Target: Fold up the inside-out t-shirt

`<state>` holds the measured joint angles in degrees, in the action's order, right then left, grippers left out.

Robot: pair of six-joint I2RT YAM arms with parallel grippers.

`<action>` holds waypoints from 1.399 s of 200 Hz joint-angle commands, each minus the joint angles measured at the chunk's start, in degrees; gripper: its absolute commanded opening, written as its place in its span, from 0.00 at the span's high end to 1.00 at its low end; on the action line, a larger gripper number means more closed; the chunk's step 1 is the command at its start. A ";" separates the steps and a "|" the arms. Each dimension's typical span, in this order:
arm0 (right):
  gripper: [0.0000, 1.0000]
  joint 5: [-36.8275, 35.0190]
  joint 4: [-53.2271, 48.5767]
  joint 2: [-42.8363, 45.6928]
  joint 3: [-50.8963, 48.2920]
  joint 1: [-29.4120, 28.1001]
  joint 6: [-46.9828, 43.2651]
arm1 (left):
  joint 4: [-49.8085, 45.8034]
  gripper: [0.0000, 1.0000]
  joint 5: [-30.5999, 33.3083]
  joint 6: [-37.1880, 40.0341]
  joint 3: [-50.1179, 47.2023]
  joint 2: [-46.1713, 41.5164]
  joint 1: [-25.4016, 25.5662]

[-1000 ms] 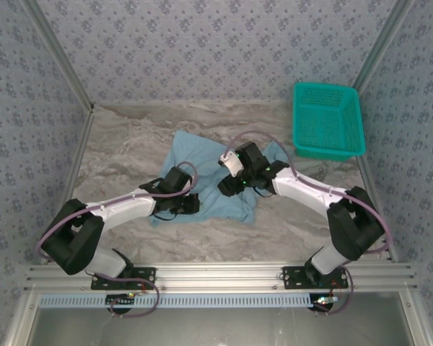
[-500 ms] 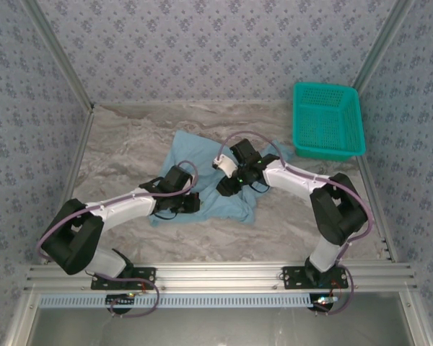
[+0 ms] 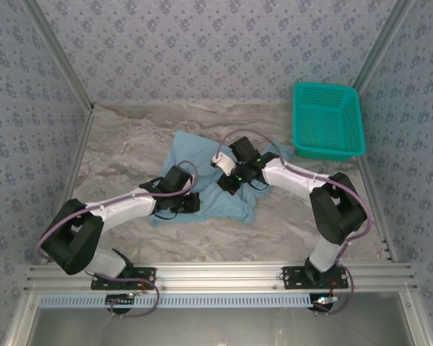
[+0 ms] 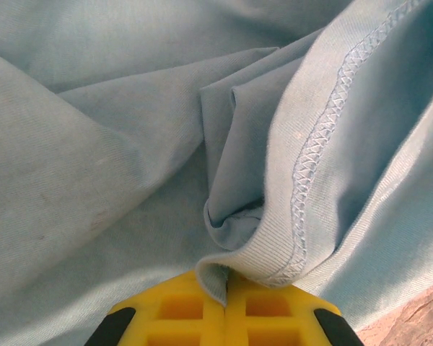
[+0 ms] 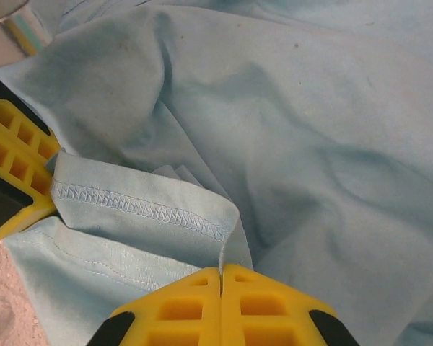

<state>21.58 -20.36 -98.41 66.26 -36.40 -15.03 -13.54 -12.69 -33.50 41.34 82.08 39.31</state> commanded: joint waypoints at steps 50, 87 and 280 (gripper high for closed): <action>1.00 2.76 -1.04 7.37 -0.11 2.24 2.63 | -0.83 0.93 -0.02 0.51 1.20 -1.49 -0.44; 1.00 4.54 -3.41 18.91 -7.71 2.96 6.39 | 2.26 0.81 0.68 -2.90 0.80 -4.89 -1.93; 1.00 -10.36 -23.41 40.73 -1.18 10.57 18.85 | -13.13 0.38 13.21 4.05 2.80 -14.86 -14.27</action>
<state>15.68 -39.72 -56.86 63.64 -27.18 2.59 -19.92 -5.72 -31.31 43.48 65.91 25.15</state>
